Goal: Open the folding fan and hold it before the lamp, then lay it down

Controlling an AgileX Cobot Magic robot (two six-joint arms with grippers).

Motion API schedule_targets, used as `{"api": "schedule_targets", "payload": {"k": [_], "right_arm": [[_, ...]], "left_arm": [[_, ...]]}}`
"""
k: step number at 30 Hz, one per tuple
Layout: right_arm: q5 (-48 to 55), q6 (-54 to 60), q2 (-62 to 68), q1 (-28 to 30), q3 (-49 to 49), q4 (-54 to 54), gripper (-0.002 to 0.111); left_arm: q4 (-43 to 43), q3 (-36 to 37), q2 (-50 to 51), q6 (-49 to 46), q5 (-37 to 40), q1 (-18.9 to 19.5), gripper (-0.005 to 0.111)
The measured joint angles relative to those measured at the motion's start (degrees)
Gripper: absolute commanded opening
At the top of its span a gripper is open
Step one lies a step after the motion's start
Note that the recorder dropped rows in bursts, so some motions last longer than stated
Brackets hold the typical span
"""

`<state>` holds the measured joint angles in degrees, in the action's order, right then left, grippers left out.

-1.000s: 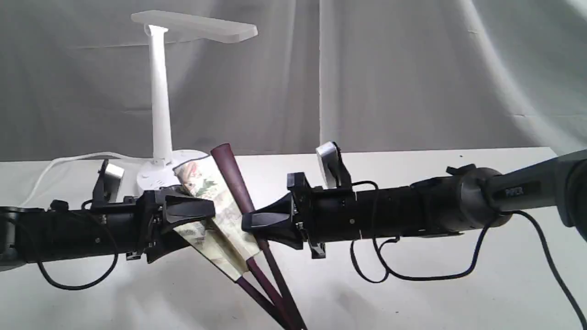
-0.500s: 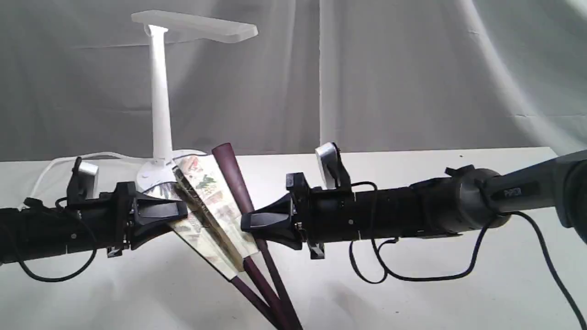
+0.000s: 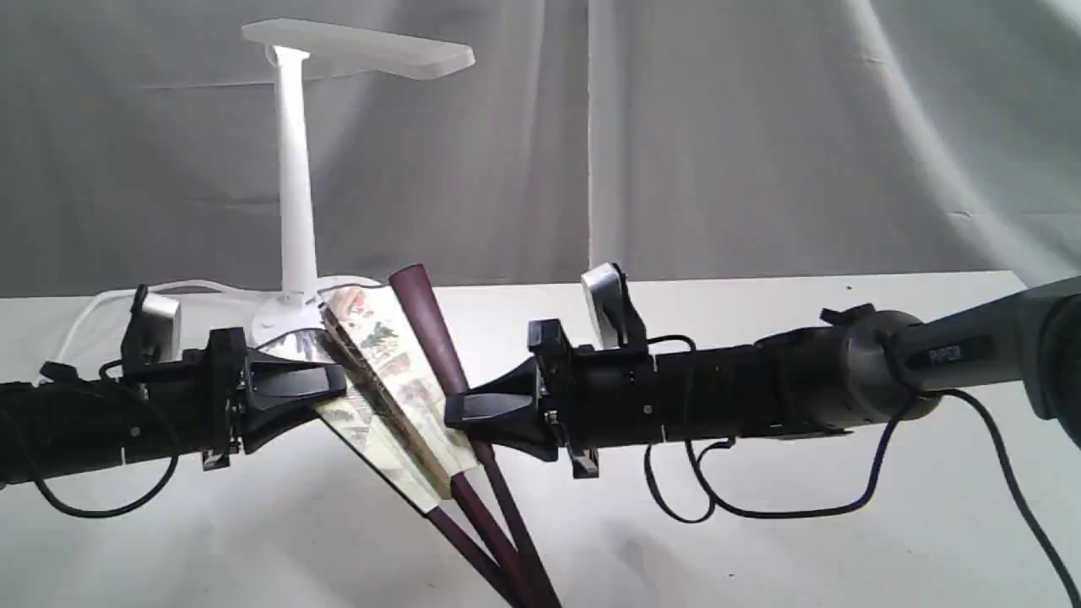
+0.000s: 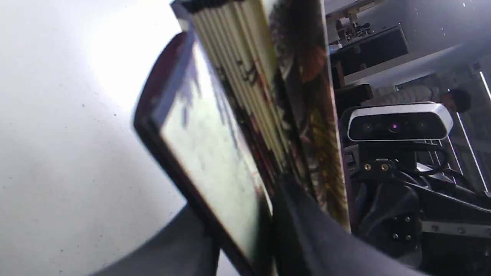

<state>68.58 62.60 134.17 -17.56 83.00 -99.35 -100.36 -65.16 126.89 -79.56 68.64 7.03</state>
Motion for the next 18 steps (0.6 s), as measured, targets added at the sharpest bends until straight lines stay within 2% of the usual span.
{"api": "schedule_targets", "payload": {"k": [4, 14, 18], "right_arm": [[0.0, 0.12, 0.0, 0.0, 0.0, 0.0, 0.0], [0.23, 0.01, 0.0, -0.11, 0.0, -0.11, 0.0], [0.23, 0.01, 0.0, -0.39, 0.0, -0.11, 0.0]], "left_arm": [[0.0, 0.0, 0.0, 0.12, 0.0, 0.0, 0.02], [0.44, 0.0, 0.0, 0.12, 0.0, 0.0, 0.053], [0.44, 0.0, 0.0, 0.12, 0.0, 0.0, 0.054]]}}
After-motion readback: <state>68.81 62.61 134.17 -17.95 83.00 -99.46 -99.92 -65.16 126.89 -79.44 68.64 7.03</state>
